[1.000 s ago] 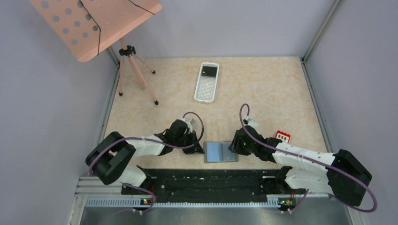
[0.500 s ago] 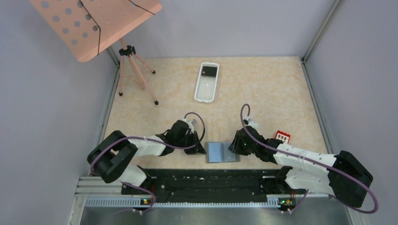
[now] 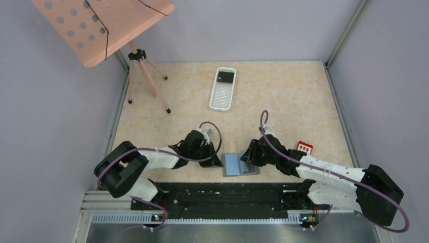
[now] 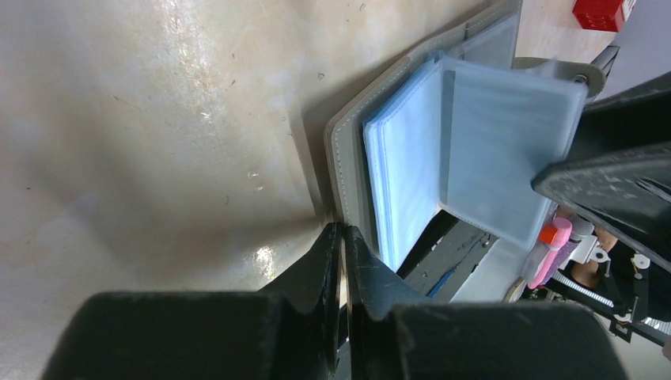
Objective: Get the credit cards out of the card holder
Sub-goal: Remove the credit card from the card holder.
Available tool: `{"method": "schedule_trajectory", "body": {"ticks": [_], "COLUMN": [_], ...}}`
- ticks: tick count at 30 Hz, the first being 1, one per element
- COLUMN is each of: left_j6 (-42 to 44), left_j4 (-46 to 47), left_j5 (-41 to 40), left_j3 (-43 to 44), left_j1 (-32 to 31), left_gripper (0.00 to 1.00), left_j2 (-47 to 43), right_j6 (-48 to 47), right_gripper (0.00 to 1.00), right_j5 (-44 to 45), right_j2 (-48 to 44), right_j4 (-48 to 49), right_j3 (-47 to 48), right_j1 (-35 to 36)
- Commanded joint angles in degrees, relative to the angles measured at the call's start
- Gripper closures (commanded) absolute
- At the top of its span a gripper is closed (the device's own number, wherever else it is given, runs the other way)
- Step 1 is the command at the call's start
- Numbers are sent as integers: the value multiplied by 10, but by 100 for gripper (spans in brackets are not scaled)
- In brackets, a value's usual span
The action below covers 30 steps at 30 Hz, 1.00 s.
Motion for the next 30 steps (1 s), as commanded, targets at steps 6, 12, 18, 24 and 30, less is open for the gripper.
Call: {"method": "schedule_trajectory", "body": {"ticks": [6,12,18,24,30], "left_j6": [-2,-2,-2,0,0], "left_j4": [28,27,25,21,20], "left_j5": [2,-1,-1,-2,-3], "left_j3": [4,5,8,9,9], "left_j1": [-6,-7,-7,-8,-8], "left_gripper": [91,91,91,90,90], "left_j2": [4,4,4,4,4], "right_j6": [13,7,6,7,11], "right_gripper": [64,67,80,80,69], "right_j5": [-36,-13,-11,-15,-20], "right_j2": [6,9,10,19,28], "right_j4": [82,61,71,93,123], "right_j3": [-3,-3,-13,-20,-30], "right_j1": [5,5,4,4,5]}}
